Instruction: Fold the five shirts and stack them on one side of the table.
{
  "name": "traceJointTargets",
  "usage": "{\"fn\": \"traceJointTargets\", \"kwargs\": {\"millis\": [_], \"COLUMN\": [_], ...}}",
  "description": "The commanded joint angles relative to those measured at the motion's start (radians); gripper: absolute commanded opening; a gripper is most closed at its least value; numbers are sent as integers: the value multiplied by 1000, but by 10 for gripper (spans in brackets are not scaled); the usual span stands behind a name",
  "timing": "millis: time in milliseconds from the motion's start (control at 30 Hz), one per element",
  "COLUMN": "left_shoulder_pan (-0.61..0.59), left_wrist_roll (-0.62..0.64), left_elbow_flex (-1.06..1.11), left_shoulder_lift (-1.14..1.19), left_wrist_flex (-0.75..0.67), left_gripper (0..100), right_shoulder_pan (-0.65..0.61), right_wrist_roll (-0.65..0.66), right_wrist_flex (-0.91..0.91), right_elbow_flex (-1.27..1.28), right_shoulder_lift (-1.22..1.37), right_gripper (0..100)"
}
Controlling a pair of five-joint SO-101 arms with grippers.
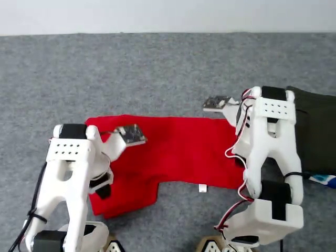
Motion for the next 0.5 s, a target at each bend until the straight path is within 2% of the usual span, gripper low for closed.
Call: {"fn": "traceJointTargets", "kwargs": {"millis": [0, 100, 200, 267, 333, 467], "left_shoulder_pan": [-2, 5, 5, -2, -2, -2], "left_wrist_roll": [78, 166, 272, 338, 385, 448], "left_elbow_flex": [-140, -191, -186, -168, -150, -119], "left_shoulder_lift": [-34, -26, -25, -25, -25, -26], "left_wrist_flex": [-2, -94, -204, -250, -278, -316], "left_gripper": [147, 85, 11, 14, 14, 14], "right_shoulder_pan": [-42, -105, -136, -140, -140, -173], "right_wrist_roll": [-77, -198, -304, -359, -413, -545], "right_wrist_flex": [-5, -85, -174, -217, -231, -234], "right_elbow_flex": [-86, -84, -87, -91, -91, -117], "right_shoulder_lift": [-54, -51, -8, 38, 71, 99], "right_gripper": [216, 191, 70, 2, 26, 9]}}
